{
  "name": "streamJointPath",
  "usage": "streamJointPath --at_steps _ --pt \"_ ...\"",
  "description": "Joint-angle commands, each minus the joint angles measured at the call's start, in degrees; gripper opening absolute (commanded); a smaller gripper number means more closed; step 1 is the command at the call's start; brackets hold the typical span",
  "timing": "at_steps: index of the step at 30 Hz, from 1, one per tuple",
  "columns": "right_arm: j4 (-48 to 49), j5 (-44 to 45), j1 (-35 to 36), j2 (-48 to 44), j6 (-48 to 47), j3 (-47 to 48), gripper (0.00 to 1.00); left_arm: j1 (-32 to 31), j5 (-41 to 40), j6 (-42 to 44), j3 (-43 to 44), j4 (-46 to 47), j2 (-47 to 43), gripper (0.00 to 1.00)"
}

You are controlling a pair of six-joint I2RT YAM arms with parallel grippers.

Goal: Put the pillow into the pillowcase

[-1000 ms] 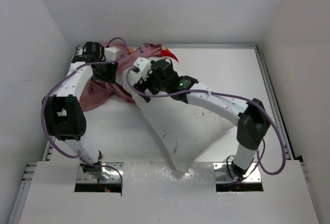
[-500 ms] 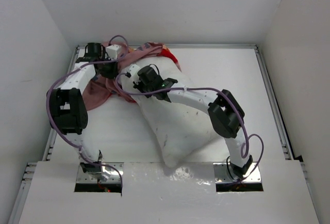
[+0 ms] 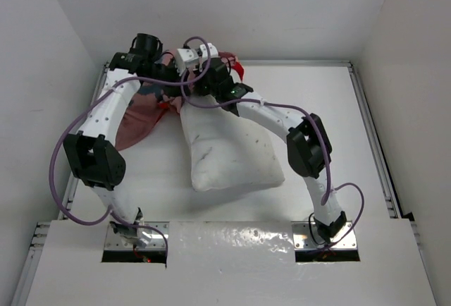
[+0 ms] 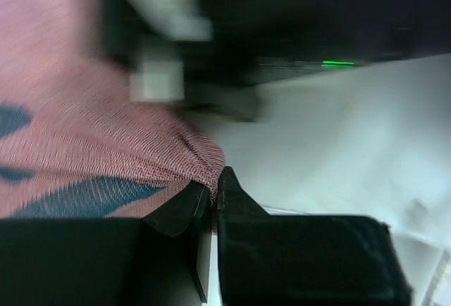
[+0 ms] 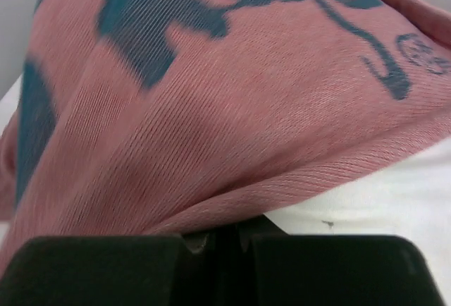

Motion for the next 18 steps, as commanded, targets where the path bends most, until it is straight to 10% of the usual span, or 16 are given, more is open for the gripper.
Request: streamJointPath --at_steps 1,9,11,12,13,14,18 --pt "12.75 11.00 -1.13 -0.72 9.52 3.39 0.00 -3.36 16.87 8.71 1.43 -12.95 -1.36 0.00" --pt "19.75 9.29 -1.84 -0.99 12.29 -7.06 0.00 -3.09 25.61 9.23 4.10 -17.70 -2.04 0.00" --pt "24.06 -2.28 -1.75 -1.59 9.72 -10.66 0.04 -2.74 20.18 9.93 0.76 -17.78 -2.58 0.25" --pt "25.91 -11.92 -1.83 -2.47 9.10 -15.03 0.16 -1.61 18.67 10.20 -2.31 -17.79 -3.19 0.34" --pt "27.93 -15.41 -1.92 -5.35 9.44 -17.33 0.67 -0.73 17.61 10.11 -3.56 -17.70 -3.54 0.42" --pt "28.47 -17.70 -2.01 -7.20 9.45 -19.27 0.88 0.50 17.07 10.11 -4.35 -17.78 -3.89 0.50" --pt "19.10 -18.78 -2.89 -15.56 2.25 -23.95 0.99 5.52 18.04 9.60 2.82 -17.00 -2.94 0.62"
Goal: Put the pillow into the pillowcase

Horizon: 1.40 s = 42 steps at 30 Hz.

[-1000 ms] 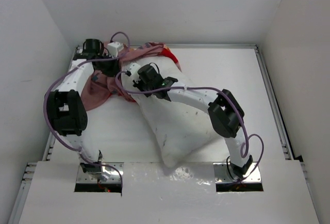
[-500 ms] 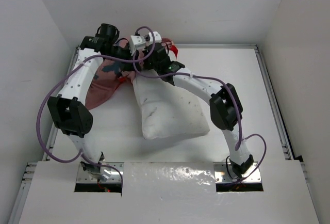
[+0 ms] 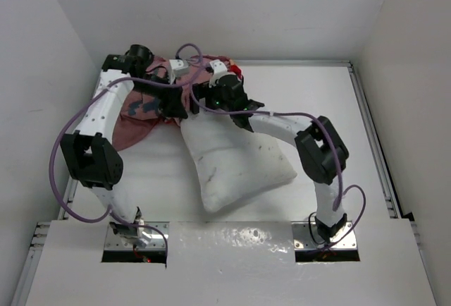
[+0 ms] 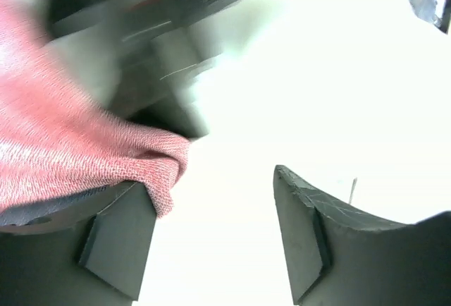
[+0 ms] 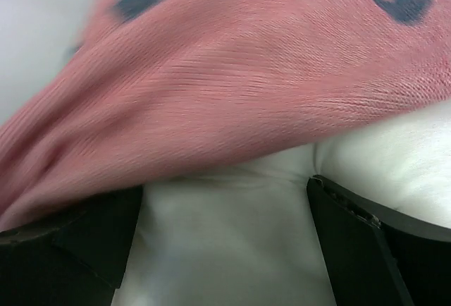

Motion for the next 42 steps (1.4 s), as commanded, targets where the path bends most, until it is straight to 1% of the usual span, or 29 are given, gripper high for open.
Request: streamJointPath --at_steps 1,3,4,5,6,7,8,9,10,11,12,13,15,16,19,22,23,26,27,29,30,32,33,34,36,37,39,40,42 --pt "-4.17 -5.95 -1.34 -10.16 -6.63 0.09 0.99 2.51 3.98 -1.49 7.95 0.75 -1.95 0.64" --pt "-11.62 -6.21 -1.78 -11.50 -10.57 1.32 0.99 2.33 3.98 -10.15 12.27 8.20 1.11 0.63" --pt "-14.19 -7.43 -2.04 -12.02 -11.73 1.85 0.99 2.07 3.63 -13.25 13.15 11.45 2.26 0.52" --pt "-16.48 -8.58 -2.56 -12.90 -12.78 3.07 0.83 0.93 1.28 -17.02 14.81 17.75 4.62 0.40" --pt "-21.55 -11.55 -4.05 -13.17 -14.36 3.87 0.62 -0.12 -1.44 -23.24 15.96 20.42 5.95 0.22" --pt "-23.95 -11.58 -4.85 -13.43 -14.03 4.75 0.40 -1.35 -6.95 -24.87 19.19 22.97 7.36 0.20" --pt "-25.71 -11.75 -5.81 -13.52 -13.24 6.15 0.16 -3.89 -9.01 -25.23 21.05 23.26 10.68 0.20" --pt "-28.78 -12.62 -7.74 -13.70 -13.15 6.68 0.15 -5.13 -10.68 -25.15 23.15 23.26 12.45 0.30" --pt "-29.76 -13.50 -8.71 -13.96 -13.06 7.21 0.22 -7.23 -13.22 -25.41 27.00 23.44 15.60 0.41" --pt "-30.38 -13.42 -10.72 -14.22 -12.27 7.04 0.35 -8.12 -14.55 -26.89 28.44 23.96 17.03 0.50" --pt "-29.87 -13.42 -11.96 -14.49 -11.40 6.69 0.58 -9.00 -16.65 -27.95 29.84 24.75 18.35 0.57" --pt "-28.82 -13.68 -13.28 -14.58 -10.17 6.08 0.66 -9.70 -21.64 -28.74 31.51 26.50 19.49 0.59" --pt "-24.62 -15.52 -17.50 -13.35 -5.43 4.67 0.81 -11.38 -25.97 -29.63 31.96 28.17 22.22 0.60" --pt "-23.20 -19.36 -18.73 -12.48 -2.71 4.84 0.84 -11.99 -28.95 -29.02 31.70 29.40 23.36 0.60" --pt "-21.51 -23.25 -20.94 -7.47 -0.93 7.29 0.88 -12.96 -33.53 -28.67 31.18 30.20 25.03 0.58" --pt "-20.55 -26.42 -20.85 -2.55 0.03 8.01 0.89 -13.22 -34.51 -28.49 29.42 30.64 25.30 0.50" --pt "-19.59 -28.61 -20.76 -1.49 0.74 8.09 0.89 -13.31 -35.21 -28.49 28.72 31.34 25.30 0.41" --pt "-17.04 -29.86 -20.41 2.38 3.28 7.31 0.89 -13.49 -38.20 -29.98 25.99 35.03 25.13 0.24" --pt "-16.68 -29.86 -20.24 3.69 3.90 6.95 0.89 -13.49 -38.90 -30.33 25.73 36.60 25.21 0.23" --pt "-16.07 -32.04 -19.18 4.58 4.61 6.78 0.85 -13.49 -40.75 -31.74 25.73 37.93 25.13 0.26" --pt "-15.63 -32.66 -18.83 4.50 4.61 6.08 0.83 -13.49 -42.06 -32.09 25.81 39.16 24.78 0.32" --pt "-13.96 -33.02 -17.69 3.62 4.26 4.67 0.68 -13.49 -43.04 -32.01 25.64 39.96 24.51 0.44" --pt "-13.26 -32.67 -17.51 2.75 4.17 3.19 0.60 -13.49 -43.13 -31.05 25.46 39.96 24.69 0.46" --pt "-11.86 -32.58 -17.16 2.39 4.43 2.65 0.47 -13.58 -43.13 -30.43 25.37 39.79 24.86 0.49" --pt "-10.88 -33.02 -17.07 2.12 4.96 1.59 0.33 -13.58 -43.57 -29.55 25.02 38.30 26.17 0.48" --pt "-10.88 -33.11 -17.07 2.12 5.40 1.59 0.20 -13.58 -44.01 -28.59 25.02 37.59 26.88 0.41" --pt "-11.40 -33.29 -16.98 2.12 5.31 2.11 0.06 -13.58 -45.23 -27.70 25.55 34.61 28.54 0.23" --pt "-12.27 -33.03 -17.07 1.86 5.05 2.38 0.00 -13.58 -45.15 -27.61 25.90 33.73 28.82 0.00" --pt "-15.07 -31.71 -16.55 0.38 2.43 3.34 0.00 -13.23 -39.64 -28.22 27.48 31.70 28.03 0.00"
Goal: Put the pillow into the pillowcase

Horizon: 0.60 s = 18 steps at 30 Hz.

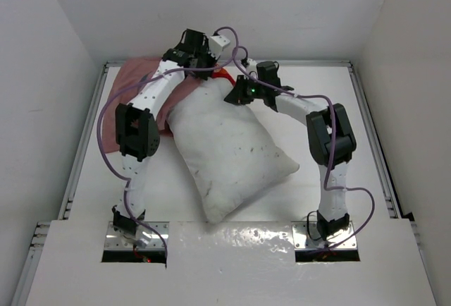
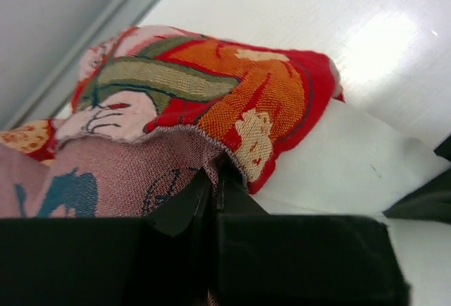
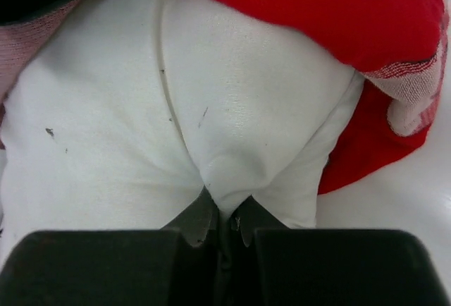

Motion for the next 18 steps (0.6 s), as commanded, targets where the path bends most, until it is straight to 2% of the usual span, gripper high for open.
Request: streamJointPath --at_steps 1,2,4,5,8,9,10,11,12,15,18 --pt "-3.57 -0.28 2.18 -4.59 -4.29 1.18 0.00 0.52 6.59 -0.35 3.09 -3.10 -0.84 0.00" --pt "-4.63 0.95 2.89 -5.65 -6.22 1.62 0.00 0.52 14.64 -1.06 4.49 -2.32 -1.81 0.00" --pt "-4.73 4.73 5.96 -8.19 -11.41 1.45 0.00 0.52 22.76 -2.55 4.42 0.23 -6.20 0.00" --pt "-3.77 5.96 7.10 -10.82 -12.99 0.75 0.00 0.35 30.81 -2.64 7.02 0.07 -6.91 0.00" --pt "5.26 9.39 11.15 -15.30 -15.65 -1.96 0.00 -1.05 41.05 -2.47 13.28 -4.84 -6.82 0.00" --pt "7.82 10.70 11.50 -16.28 -14.95 -3.11 0.00 -1.06 41.35 -3.60 13.46 -5.20 -7.44 0.00" --pt "14.98 13.15 11.51 -17.16 -13.20 -4.51 0.00 -1.50 41.35 -3.79 12.86 -4.51 -7.96 0.00" --pt "19.75 16.57 11.33 -17.95 -11.36 -8.09 0.00 -2.37 41.00 -2.92 12.85 -6.59 -8.67 0.00" --pt "28.50 17.48 11.16 -19.09 -9.60 -9.52 0.00 -3.07 41.17 0.83 12.68 -8.35 -8.93 0.00" --pt "35.43 23.18 10.98 -17.71 -6.43 -10.07 0.00 -5.88 40.99 7.61 11.54 -15.83 -9.46 0.00" --pt "39.64 29.32 10.54 -14.46 -3.45 -8.92 0.00 -6.68 47.40 7.30 9.34 -18.22 -9.99 0.00"
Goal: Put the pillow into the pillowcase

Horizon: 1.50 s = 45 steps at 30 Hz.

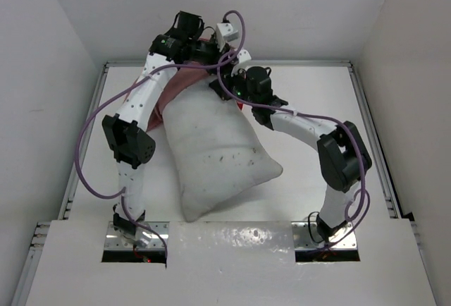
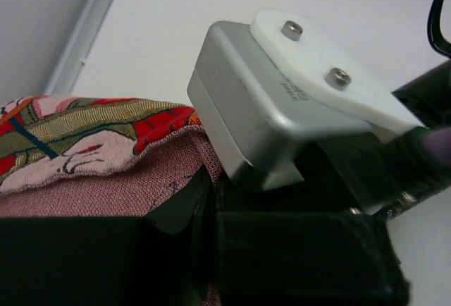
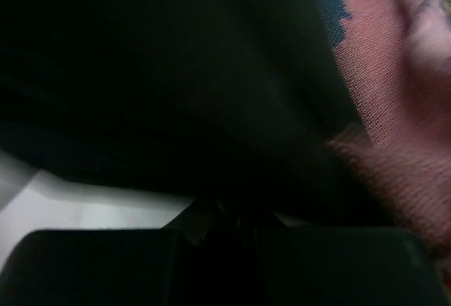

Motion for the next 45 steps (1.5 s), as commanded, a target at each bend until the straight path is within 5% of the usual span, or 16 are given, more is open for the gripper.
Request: streamJointPath --at_steps 1,9,16,17,18,19,22,23,28,30,31,32,33,35,38,45 --pt "22.08 10.81 -1.15 2.27 5.57 2.34 0.00 -4.65 15.19 1.17 -1.59 -4.56 -3.04 0.00" --pt "26.84 31.11 -9.76 2.72 26.85 -7.50 0.00 -5.88 17.84 13.37 -4.05 -18.50 -4.71 0.00" --pt "12.09 26.51 -12.57 3.33 28.09 -4.45 0.04 -6.76 13.81 17.51 -7.13 -20.73 -4.18 0.00" --pt "10.07 22.90 -13.71 4.20 25.91 -3.56 0.16 -6.76 13.10 16.99 -7.66 -20.03 -4.27 0.03" --pt "5.87 19.04 -14.16 4.39 23.71 -2.42 0.59 -6.68 10.83 16.11 -8.71 -17.41 -4.53 0.30" --pt "0.35 12.91 -14.51 3.69 18.73 -0.93 0.73 -6.59 9.41 13.23 -8.72 -15.82 -4.71 0.64" --pt "-7.50 6.63 -14.43 0.45 6.79 -0.39 0.99 -3.44 7.29 8.13 -6.61 -11.51 -5.67 0.87" --pt "-13.97 6.43 -14.43 -2.27 4.03 -0.22 0.99 -1.86 7.03 6.10 -6.26 -9.93 -6.20 0.99" --pt "-34.74 9.33 -14.43 -7.74 -12.41 4.95 0.93 5.63 -8.29 2.90 -12.65 -1.92 -12.87 0.99" --pt "-42.13 8.02 -14.51 -8.62 -17.00 7.50 0.52 5.72 -15.17 6.24 -18.71 -3.23 -14.98 0.69" --pt "-44.85 7.40 -14.43 -8.71 -16.05 8.13 0.07 5.72 -16.60 7.30 -20.56 -3.32 -15.34 0.35" --pt "-45.58 6.01 -14.43 -8.97 -14.99 8.40 0.02 5.72 -17.48 7.23 -24.41 -2.63 -15.61 0.25" --pt "-46.02 4.86 -14.34 -9.06 -14.20 8.31 0.06 5.72 -17.41 7.23 -25.93 -2.19 -15.70 0.24" --pt "-46.37 2.40 -14.08 -9.41 -12.09 7.35 0.56 5.28 -15.83 7.14 -27.52 -0.52 -14.65 0.46" --pt "-44.98 -0.93 -13.64 -10.64 -9.10 4.02 0.93 4.05 -15.82 5.29 -26.56 2.64 -12.63 0.71" --pt "-49.35 4.38 -7.07 -14.68 -12.85 1.54 0.99 6.24 -25.22 3.81 -32.42 2.90 -15.41 0.79"
